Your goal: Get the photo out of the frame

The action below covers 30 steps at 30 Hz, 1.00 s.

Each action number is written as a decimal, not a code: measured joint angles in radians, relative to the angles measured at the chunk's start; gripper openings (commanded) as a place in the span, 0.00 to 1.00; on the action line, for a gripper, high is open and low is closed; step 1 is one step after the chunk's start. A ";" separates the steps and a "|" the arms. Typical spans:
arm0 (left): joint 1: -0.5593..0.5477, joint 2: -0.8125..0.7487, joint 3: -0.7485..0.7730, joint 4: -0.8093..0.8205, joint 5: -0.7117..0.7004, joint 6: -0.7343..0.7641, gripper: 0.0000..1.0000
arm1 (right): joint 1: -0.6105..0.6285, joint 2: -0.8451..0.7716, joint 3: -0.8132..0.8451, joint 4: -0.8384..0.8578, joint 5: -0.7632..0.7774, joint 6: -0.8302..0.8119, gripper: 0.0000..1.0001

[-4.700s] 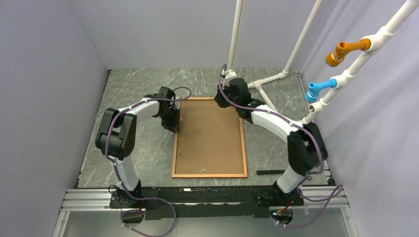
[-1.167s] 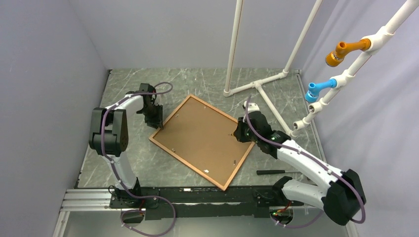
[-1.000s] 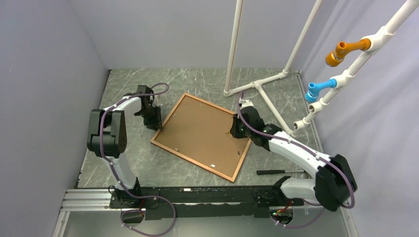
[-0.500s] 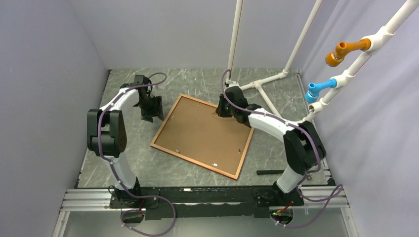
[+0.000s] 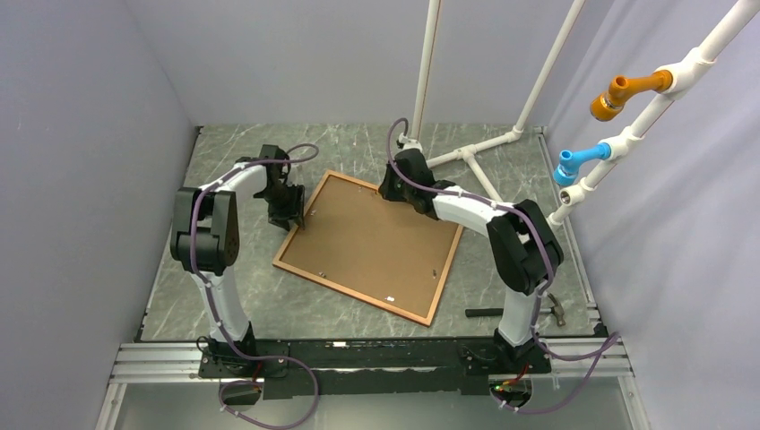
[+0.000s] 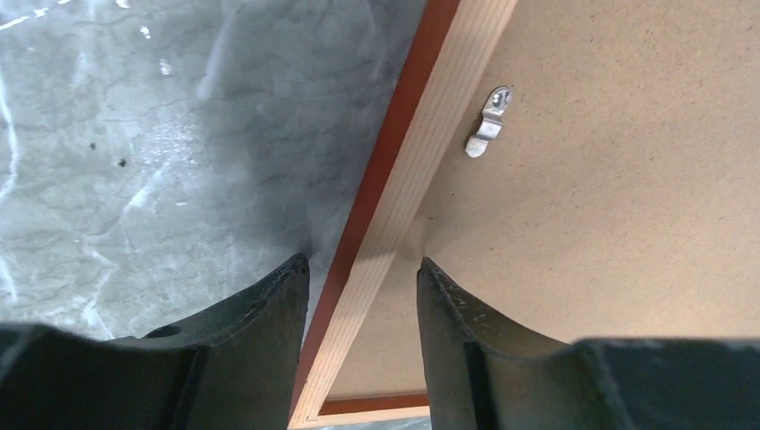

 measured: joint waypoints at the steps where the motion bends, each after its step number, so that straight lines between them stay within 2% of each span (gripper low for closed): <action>1: -0.007 0.002 0.000 -0.001 -0.002 0.002 0.47 | 0.000 0.010 0.012 0.005 0.001 -0.001 0.00; 11: -0.014 0.021 0.019 -0.020 -0.006 0.016 0.17 | 0.000 0.114 0.106 0.033 -0.007 -0.018 0.00; 22: -0.022 0.034 0.042 -0.045 -0.011 0.045 0.04 | 0.000 0.173 0.170 0.051 -0.066 -0.042 0.00; 30: -0.030 0.034 0.045 -0.049 -0.020 0.046 0.00 | 0.012 0.184 0.170 0.088 -0.188 -0.095 0.00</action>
